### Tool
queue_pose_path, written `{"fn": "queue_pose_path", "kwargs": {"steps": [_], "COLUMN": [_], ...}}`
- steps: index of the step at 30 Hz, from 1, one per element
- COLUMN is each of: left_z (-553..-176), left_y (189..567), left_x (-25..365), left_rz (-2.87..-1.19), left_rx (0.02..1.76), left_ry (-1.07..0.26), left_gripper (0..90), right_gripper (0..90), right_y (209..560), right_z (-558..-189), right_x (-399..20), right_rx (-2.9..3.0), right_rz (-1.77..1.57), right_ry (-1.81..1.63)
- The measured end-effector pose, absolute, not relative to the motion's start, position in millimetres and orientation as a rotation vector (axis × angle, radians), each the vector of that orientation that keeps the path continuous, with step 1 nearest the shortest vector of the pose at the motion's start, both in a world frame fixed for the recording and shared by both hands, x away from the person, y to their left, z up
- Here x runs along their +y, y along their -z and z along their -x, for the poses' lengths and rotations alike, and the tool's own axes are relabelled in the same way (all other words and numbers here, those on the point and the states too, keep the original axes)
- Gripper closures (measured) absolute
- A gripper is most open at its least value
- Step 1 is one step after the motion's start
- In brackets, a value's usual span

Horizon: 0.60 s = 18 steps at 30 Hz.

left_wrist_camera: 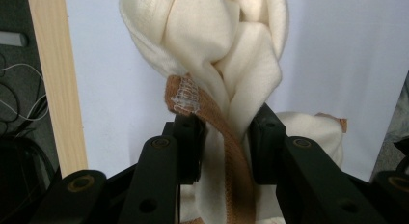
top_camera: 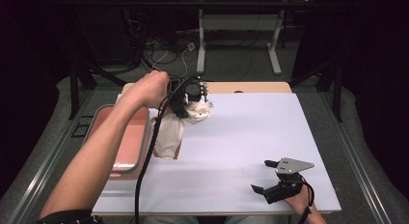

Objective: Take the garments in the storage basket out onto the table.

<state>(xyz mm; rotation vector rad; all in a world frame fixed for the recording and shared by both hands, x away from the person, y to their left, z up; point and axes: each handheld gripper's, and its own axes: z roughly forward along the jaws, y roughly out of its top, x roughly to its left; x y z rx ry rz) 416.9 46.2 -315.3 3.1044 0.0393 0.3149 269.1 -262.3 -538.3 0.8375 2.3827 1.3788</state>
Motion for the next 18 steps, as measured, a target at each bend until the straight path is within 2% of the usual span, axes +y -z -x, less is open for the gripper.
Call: {"fn": "queue_pose_path", "kwargs": {"steps": [18], "left_z": [-416], "left_y": [321], "left_x": [34], "left_rz": [-3.088], "left_rx": [0.007], "left_ry": [-0.288], "left_gripper": [69.8], "right_gripper": [0.5], "right_y": [538], "right_z": [-269], "right_x": [-263], "right_rx": [2.383], "right_rz": [-0.839], "right_ry": [-1.375]}}
